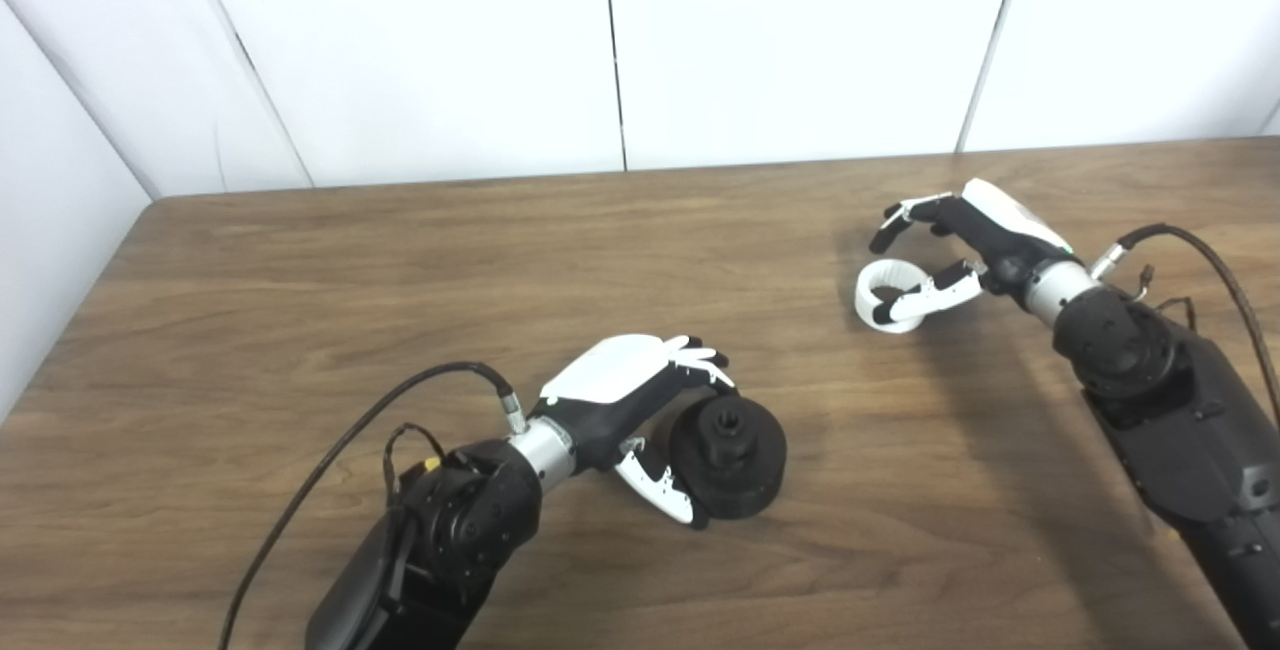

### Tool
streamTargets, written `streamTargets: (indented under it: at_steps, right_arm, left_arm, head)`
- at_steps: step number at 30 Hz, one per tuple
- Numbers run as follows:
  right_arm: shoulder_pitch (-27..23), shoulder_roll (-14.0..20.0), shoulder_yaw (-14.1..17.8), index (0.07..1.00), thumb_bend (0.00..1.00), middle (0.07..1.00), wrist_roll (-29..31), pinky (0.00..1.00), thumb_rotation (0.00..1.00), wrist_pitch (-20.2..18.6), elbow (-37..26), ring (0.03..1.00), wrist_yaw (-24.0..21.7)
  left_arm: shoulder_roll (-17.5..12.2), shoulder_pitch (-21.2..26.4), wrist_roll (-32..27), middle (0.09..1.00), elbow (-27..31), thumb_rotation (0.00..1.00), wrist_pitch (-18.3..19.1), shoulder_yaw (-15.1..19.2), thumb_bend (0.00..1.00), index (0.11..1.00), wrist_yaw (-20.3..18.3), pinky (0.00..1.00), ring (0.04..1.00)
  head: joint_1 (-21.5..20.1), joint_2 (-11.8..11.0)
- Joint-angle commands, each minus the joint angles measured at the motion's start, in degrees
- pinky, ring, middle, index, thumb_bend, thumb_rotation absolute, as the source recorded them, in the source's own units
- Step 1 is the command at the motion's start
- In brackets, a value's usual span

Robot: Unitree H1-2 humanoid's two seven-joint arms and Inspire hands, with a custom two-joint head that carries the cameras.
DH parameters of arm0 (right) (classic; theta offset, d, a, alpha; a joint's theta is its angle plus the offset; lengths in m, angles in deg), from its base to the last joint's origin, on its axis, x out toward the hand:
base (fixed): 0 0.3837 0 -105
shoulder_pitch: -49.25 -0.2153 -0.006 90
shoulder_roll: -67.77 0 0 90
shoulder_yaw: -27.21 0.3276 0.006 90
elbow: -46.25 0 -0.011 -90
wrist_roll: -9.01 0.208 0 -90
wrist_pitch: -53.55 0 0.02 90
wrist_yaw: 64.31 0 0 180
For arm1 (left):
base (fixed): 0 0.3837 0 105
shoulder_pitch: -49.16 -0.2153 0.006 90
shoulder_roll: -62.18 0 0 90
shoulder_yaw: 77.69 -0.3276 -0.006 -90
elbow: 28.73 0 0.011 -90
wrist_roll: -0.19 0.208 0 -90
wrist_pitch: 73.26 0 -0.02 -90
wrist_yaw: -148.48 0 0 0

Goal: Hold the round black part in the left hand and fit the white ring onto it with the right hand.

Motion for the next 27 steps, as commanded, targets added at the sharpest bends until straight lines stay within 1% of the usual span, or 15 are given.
streamTargets:
  at_steps: [1,5,7,15,19,22,27]
  right_arm:
    - [-2.3,0.9,1.1,0.614,0.78,0.848,0.0,0.87,0.18,1.8,-2.9,0.908,1.0]
    - [-2.5,1.0,1.2,0.62,0.79,0.851,0.0,0.86,0.19,1.2,-3.6,0.911,0.5]
    - [-2.6,1.2,1.1,0.633,0.81,0.855,-0.2,0.86,0.21,1.0,-3.5,0.91,0.3]
    - [-2.7,1.8,1.0,0.679,0.88,0.858,0.3,0.83,0.27,1.4,-2.0,0.905,-1.1]
    - [-3.0,2.2,0.9,0.715,0.93,0.859,0.9,0.83,0.32,1.7,-1.3,0.908,-2.0]
    - [-3.3,2.5,0.7,0.746,0.97,0.861,0.8,0.83,0.34,1.5,-0.8,0.917,-2.7]
    - [-3.7,3.0,0.2,0.77,1.0,0.874,0.2,0.83,0.35,0.5,-0.2,0.932,-4.0]
  left_arm:
    - [-0.3,0.8,0.4,0.932,-0.8,0.15,0.5,0.6,0.9,0.72,0.8,0.88,0.987]
    - [-0.3,1.0,0.1,0.933,-1.1,0.15,0.2,0.5,0.9,0.719,1.0,0.89,0.99]
    - [-0.2,1.0,0.0,0.93,-1.1,0.15,0.0,0.5,0.91,0.714,1.4,0.88,0.988]
    - [-0.5,1.0,0.0,0.93,-1.0,0.14,0.0,0.6,0.91,0.719,1.5,0.88,0.985]
    - [-0.4,1.0,-0.3,0.932,-1.1,0.14,0.1,0.6,0.91,0.719,1.4,0.88,0.987]
    - [-0.5,1.1,-0.1,0.928,-1.3,0.14,-0.2,0.6,0.91,0.718,1.8,0.87,0.982]
    - [-0.5,1.2,-0.5,0.929,-1.4,0.14,-0.4,0.6,0.92,0.717,1.9,0.87,0.983]
  head:
    - [-0.1,0.0]
    - [-0.1,-0.1]
    - [0.1,0.0]
    - [0.0,0.1]
    - [0.1,0.1]
    - [0.1,0.1]
    - [0.1,0.1]
